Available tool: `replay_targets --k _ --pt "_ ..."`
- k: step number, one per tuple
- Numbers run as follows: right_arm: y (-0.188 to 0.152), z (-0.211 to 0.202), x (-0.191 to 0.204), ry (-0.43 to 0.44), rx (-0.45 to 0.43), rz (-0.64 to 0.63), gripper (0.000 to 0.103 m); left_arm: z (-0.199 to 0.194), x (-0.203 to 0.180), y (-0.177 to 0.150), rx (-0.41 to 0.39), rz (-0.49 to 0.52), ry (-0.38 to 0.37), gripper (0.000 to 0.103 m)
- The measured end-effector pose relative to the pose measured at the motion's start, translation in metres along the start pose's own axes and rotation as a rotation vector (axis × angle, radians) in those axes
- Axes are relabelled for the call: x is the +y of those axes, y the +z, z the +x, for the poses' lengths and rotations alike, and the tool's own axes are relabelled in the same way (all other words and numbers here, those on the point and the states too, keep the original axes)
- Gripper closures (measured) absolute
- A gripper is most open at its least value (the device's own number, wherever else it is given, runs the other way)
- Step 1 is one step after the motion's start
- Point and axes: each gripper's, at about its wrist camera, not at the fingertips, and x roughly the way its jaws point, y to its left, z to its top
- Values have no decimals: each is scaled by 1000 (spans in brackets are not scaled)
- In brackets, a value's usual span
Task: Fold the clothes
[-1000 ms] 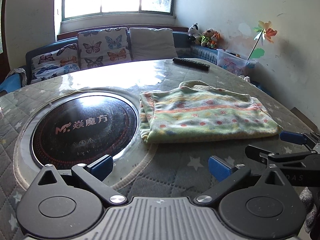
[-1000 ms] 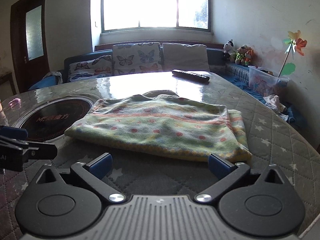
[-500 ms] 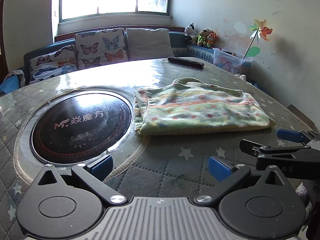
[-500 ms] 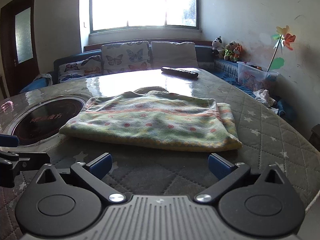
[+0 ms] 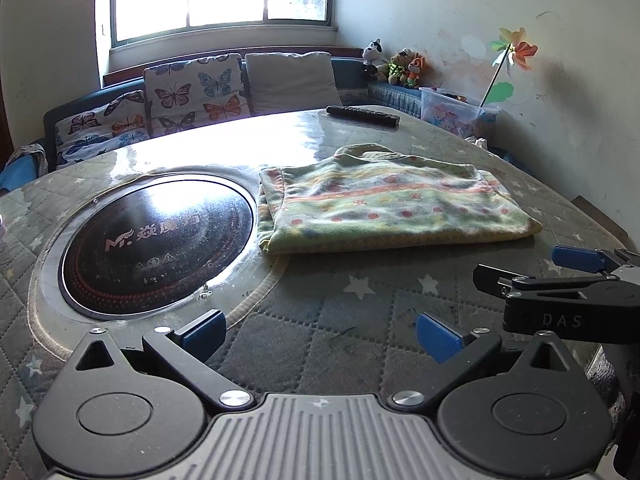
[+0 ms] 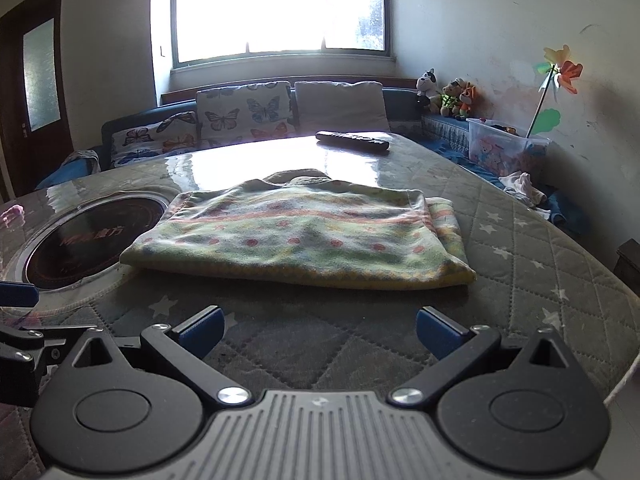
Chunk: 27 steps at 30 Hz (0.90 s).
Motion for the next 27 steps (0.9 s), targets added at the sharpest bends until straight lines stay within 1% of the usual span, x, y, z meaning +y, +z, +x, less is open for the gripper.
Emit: replay_targets --k 27 --pt "-4 -8 1 -4 -1 21 0 -4 -6 -5 6 26 15 0"
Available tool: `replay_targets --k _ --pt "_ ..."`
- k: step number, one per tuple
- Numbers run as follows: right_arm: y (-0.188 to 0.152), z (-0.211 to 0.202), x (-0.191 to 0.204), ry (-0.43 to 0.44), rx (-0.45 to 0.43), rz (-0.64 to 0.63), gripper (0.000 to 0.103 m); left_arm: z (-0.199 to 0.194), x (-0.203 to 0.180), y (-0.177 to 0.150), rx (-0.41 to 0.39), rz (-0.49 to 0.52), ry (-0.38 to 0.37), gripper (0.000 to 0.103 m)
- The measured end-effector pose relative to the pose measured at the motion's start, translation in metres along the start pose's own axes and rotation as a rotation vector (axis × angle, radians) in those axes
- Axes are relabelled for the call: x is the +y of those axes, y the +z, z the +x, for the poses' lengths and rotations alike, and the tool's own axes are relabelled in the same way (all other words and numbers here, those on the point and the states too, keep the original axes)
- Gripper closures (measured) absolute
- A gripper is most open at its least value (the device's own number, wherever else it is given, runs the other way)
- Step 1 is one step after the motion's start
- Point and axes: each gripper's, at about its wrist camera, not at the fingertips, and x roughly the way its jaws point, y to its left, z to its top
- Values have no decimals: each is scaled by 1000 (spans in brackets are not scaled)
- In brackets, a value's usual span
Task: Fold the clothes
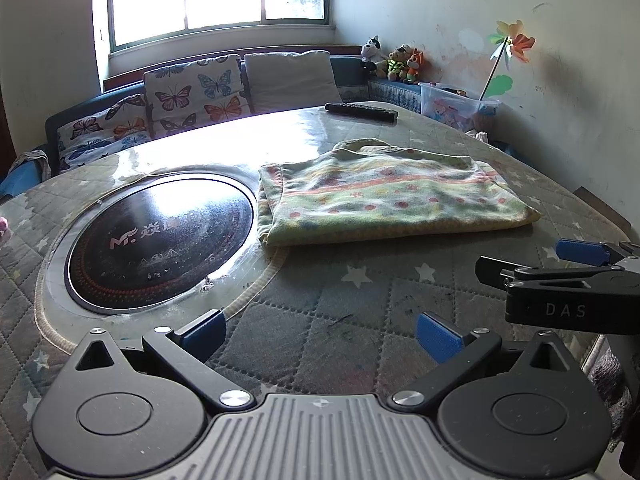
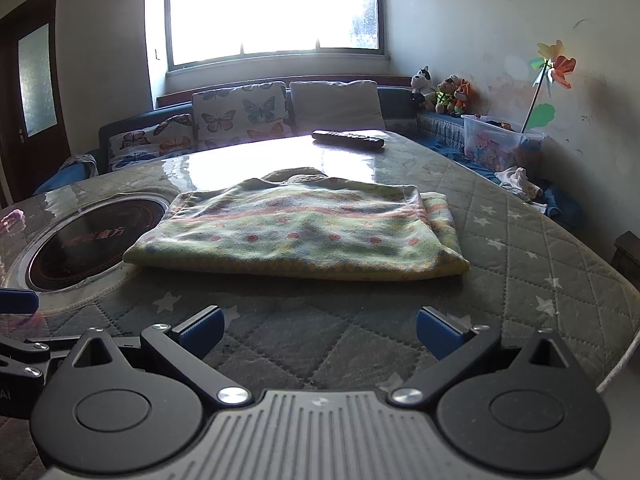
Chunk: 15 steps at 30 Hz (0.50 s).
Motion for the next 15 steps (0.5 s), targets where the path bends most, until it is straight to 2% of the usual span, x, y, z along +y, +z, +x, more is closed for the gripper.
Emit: replay_targets --k 15 --pt "-1 1 -2 -5 6 9 0 3 -7 0 13 33 16 0"
